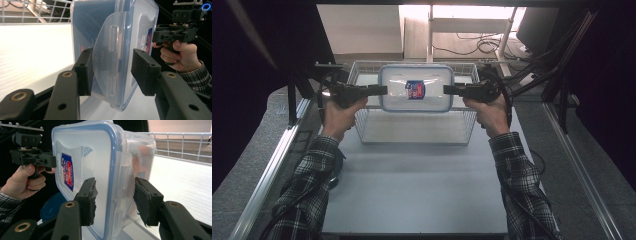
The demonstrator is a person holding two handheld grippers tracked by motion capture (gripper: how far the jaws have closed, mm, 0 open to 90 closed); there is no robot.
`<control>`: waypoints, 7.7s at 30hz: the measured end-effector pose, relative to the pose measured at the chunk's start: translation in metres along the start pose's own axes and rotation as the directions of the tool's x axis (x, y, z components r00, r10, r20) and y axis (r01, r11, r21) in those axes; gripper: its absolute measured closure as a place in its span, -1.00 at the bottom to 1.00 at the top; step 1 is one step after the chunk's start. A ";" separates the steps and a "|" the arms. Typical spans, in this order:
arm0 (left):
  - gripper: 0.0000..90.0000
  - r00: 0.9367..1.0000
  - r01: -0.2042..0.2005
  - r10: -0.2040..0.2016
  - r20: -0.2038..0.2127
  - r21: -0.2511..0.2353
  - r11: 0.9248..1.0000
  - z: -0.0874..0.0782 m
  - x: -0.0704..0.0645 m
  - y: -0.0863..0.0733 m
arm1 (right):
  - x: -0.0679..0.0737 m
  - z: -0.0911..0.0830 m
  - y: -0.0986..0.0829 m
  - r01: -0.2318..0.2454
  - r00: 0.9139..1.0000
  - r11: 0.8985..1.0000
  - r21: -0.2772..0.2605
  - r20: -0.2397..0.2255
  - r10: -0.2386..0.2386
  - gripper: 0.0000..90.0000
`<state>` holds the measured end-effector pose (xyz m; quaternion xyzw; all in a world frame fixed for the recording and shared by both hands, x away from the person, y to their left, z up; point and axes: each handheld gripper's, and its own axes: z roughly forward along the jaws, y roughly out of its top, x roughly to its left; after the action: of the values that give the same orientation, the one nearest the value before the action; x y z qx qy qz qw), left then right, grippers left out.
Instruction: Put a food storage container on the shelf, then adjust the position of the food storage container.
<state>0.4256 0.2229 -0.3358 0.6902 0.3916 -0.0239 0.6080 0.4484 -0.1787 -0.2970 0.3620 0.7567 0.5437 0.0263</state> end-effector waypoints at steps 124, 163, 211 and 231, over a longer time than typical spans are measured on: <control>-0.51 0.941 -0.227 0.241 -0.238 0.082 0.970 0.003 -0.051 -0.026 | 0.045 0.011 -0.018 0.225 0.950 0.974 0.039 0.214 -0.228 -0.69; -0.93 0.920 -0.267 0.316 -0.231 0.219 0.938 -0.003 -0.083 -0.174 | 0.071 -0.018 -0.146 0.320 0.933 0.941 0.107 0.139 -0.333 -0.95; -0.07 0.907 -0.198 0.270 -0.324 0.238 0.951 -0.018 -0.059 -0.227 | 0.040 -0.014 -0.265 0.223 0.956 0.955 0.196 0.149 -0.253 -0.94; 1.00 0.727 -0.020 0.087 -0.682 0.106 0.994 -0.124 0.038 -0.196 | 0.041 -0.007 -0.270 0.246 0.944 0.934 0.260 0.156 -0.292 -0.90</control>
<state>0.2853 0.3395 -0.4834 0.6883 0.5665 0.2320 0.3892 0.2749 -0.2004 -0.5071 0.3059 0.8526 0.4032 0.1305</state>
